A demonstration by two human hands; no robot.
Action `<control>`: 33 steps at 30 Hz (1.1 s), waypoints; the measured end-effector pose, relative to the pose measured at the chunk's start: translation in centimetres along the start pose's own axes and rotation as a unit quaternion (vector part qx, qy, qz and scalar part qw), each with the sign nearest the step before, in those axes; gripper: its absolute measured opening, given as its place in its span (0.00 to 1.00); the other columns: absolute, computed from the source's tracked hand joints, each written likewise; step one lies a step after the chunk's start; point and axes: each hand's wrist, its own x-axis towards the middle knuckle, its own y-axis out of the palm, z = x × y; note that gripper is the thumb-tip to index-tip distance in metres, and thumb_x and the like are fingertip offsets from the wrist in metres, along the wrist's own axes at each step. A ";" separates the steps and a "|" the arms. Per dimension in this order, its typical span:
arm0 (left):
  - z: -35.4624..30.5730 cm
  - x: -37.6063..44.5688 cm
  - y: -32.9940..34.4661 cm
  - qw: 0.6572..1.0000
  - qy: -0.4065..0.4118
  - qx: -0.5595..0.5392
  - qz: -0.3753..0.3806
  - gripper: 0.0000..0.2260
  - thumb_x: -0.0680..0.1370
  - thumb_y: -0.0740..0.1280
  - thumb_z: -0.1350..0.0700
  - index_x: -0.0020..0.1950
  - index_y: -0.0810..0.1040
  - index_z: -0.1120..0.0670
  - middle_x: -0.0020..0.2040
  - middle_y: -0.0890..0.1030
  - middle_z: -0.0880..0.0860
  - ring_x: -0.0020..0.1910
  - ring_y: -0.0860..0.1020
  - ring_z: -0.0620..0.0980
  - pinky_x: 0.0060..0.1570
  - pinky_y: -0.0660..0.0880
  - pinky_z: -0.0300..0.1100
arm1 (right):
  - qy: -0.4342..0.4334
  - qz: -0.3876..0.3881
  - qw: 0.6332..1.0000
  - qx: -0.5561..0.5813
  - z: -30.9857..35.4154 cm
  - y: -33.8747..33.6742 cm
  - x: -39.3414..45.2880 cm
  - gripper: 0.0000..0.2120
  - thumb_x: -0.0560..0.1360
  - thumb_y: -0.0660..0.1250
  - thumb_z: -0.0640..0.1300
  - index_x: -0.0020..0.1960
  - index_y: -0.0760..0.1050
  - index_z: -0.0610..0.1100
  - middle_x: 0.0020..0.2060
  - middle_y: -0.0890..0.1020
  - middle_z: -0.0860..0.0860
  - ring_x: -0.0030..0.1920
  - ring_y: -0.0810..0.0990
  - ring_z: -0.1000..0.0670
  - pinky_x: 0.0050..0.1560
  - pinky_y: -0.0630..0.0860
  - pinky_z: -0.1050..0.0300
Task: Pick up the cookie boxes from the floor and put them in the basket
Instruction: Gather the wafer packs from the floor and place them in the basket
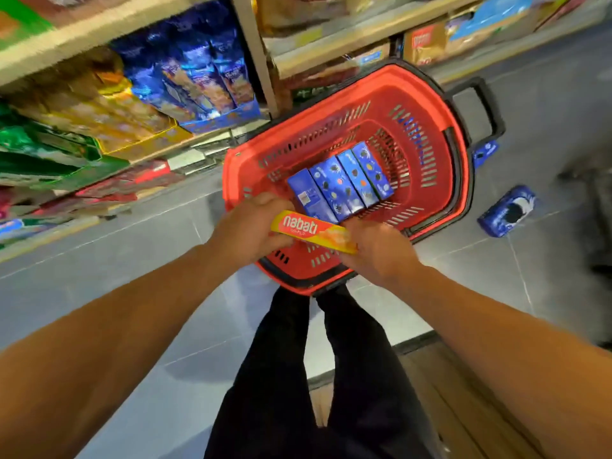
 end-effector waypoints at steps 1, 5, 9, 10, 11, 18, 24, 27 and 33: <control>0.3 0.4 0.4 1.000 0.005 -0.015 0.003 0.26 0.67 0.73 0.43 0.61 0.78 0.54 0.54 0.79 0.55 0.53 0.78 0.55 0.53 0.71 0.43 | -0.004 0.008 1.000 0.018 -0.4 0.7 0.6 0.18 0.73 0.69 0.56 0.57 0.72 0.47 0.49 0.82 0.46 0.50 0.81 0.39 0.47 0.79 0.46; 2.0 1.9 1.9 0.999 0.004 -0.046 0.015 0.29 0.67 0.66 0.35 0.62 0.79 0.51 0.51 0.80 0.53 0.51 0.78 0.51 0.51 0.74 0.45 | -0.018 0.027 0.997 0.075 -2.4 2.7 2.9 0.21 0.71 0.70 0.61 0.54 0.73 0.47 0.46 0.82 0.46 0.48 0.81 0.40 0.45 0.78 0.45; 4.5 6.2 3.8 0.998 -0.009 -0.055 0.011 0.27 0.68 0.69 0.39 0.63 0.79 0.51 0.54 0.77 0.53 0.54 0.76 0.48 0.54 0.68 0.37 | 0.003 0.002 0.991 0.130 -3.9 5.1 6.3 0.23 0.70 0.72 0.59 0.56 0.75 0.44 0.48 0.82 0.44 0.50 0.80 0.40 0.46 0.77 0.45; 5.4 7.4 4.5 0.998 -0.010 -0.059 0.007 0.26 0.68 0.71 0.42 0.63 0.79 0.52 0.55 0.76 0.53 0.55 0.76 0.48 0.55 0.68 0.36 | 0.009 -0.013 0.988 0.152 -4.2 6.0 7.3 0.23 0.70 0.71 0.59 0.56 0.76 0.43 0.49 0.81 0.44 0.51 0.80 0.40 0.47 0.77 0.46; 6.2 8.1 5.0 0.998 -0.009 -0.060 0.005 0.25 0.68 0.71 0.45 0.63 0.79 0.53 0.56 0.75 0.53 0.55 0.75 0.48 0.56 0.68 0.36 | 0.015 -0.019 0.986 0.164 -4.0 6.8 8.0 0.24 0.70 0.71 0.59 0.57 0.75 0.43 0.51 0.80 0.44 0.53 0.79 0.40 0.47 0.76 0.47; 14.9 15.8 11.0 0.992 0.039 0.033 0.116 0.27 0.67 0.69 0.44 0.61 0.80 0.58 0.55 0.77 0.60 0.54 0.76 0.56 0.57 0.63 0.30 | 0.136 -0.010 0.974 0.180 -3.1 16.0 15.6 0.21 0.74 0.69 0.57 0.59 0.74 0.44 0.55 0.77 0.44 0.57 0.77 0.40 0.49 0.75 0.49; 19.6 21.4 16.8 0.966 0.039 0.144 0.210 0.26 0.69 0.76 0.54 0.65 0.75 0.56 0.64 0.72 0.62 0.62 0.73 0.61 0.64 0.67 0.46 | 0.227 0.012 0.953 0.199 -2.0 22.8 22.1 0.21 0.74 0.68 0.45 0.64 0.68 0.42 0.61 0.72 0.44 0.60 0.75 0.38 0.49 0.75 0.47; 21.2 22.8 18.6 0.964 0.045 0.178 0.192 0.24 0.69 0.76 0.55 0.63 0.75 0.57 0.62 0.73 0.60 0.59 0.74 0.61 0.60 0.71 0.50 | 0.261 0.008 0.943 0.206 -2.0 25.0 25.0 0.24 0.72 0.71 0.39 0.64 0.65 0.42 0.62 0.68 0.45 0.61 0.73 0.40 0.46 0.73 0.48; 25.0 24.7 23.1 0.962 0.077 0.199 0.172 0.22 0.66 0.78 0.57 0.57 0.77 0.59 0.58 0.74 0.61 0.49 0.78 0.64 0.50 0.76 0.55 | 0.284 0.002 0.947 0.147 -3.6 29.4 30.1 0.31 0.70 0.72 0.40 0.68 0.62 0.42 0.67 0.63 0.45 0.65 0.67 0.40 0.55 0.74 0.45</control>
